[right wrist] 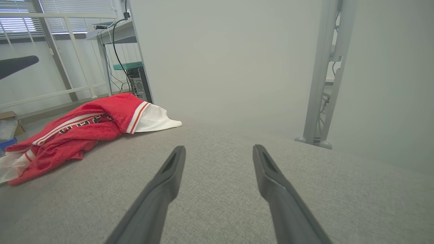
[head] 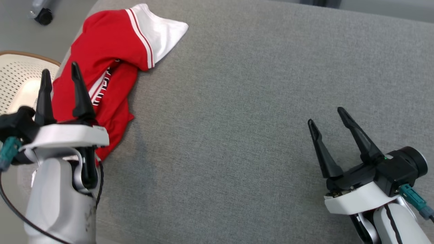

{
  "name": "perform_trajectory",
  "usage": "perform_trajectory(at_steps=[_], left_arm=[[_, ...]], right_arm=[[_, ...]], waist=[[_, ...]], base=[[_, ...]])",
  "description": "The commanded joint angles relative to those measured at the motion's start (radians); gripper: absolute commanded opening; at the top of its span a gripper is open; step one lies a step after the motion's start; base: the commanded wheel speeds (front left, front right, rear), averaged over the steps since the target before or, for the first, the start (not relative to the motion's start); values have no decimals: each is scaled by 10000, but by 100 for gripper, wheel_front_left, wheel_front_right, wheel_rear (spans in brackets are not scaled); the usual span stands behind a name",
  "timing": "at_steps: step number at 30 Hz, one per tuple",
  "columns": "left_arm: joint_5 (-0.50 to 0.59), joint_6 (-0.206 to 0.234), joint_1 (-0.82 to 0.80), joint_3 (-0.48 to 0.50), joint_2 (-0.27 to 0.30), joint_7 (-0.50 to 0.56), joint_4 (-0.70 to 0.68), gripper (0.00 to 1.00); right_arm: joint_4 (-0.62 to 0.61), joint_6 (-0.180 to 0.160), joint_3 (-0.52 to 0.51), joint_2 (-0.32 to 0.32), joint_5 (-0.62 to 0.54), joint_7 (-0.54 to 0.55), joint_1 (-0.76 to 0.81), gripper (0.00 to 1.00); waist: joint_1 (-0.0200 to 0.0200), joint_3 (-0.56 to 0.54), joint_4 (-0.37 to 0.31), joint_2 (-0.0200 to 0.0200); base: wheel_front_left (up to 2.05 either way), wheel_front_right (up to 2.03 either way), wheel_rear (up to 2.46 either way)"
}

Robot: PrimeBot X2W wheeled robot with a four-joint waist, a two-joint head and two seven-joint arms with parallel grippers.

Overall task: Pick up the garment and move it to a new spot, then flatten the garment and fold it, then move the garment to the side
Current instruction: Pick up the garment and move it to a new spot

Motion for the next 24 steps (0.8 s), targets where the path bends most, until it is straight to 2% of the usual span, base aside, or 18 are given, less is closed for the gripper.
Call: perform_trajectory(at_steps=[1, 6, 10, 14, 19, 24], left_arm=[[-15, -113, -387, 128, 38, 1, 342, 100], [104, -508, -1773, 565, 262, 2, 1871, 100], [82, -602, -2950, 619, 653, 162, 3426, 100], [23, -569, -3722, 582, 959, 711, 4566, 100], [252, -236, -4703, 343, 1407, 2033, 6247, 100], [312, -147, -5321, 174, 1698, 2877, 7304, 100]], right_arm=[[-70, 1, -61, -77, -29, -56, -123, 100], [-157, 1, -103, -156, -102, -56, -331, 100], [-266, 1, -113, -129, -136, -56, -499, 100], [-332, 1, -113, -140, -139, -56, -653, 100], [-193, 1, -38, -158, -50, -56, -769, 100], [-63, 1, 38, -160, -31, -55, -907, 100]], waist=[[0, 244, -123, 0], [0, 706, -282, 0], [0, 1065, -418, 0], [0, 1297, -508, 0], [0, 1568, -614, 0], [0, 1697, -763, 0]], base=[[0, 0, 0], [0, 0, 0], [0, 0, 0], [0, 0, 0], [0, 0, 0], [0, 0, 0]])
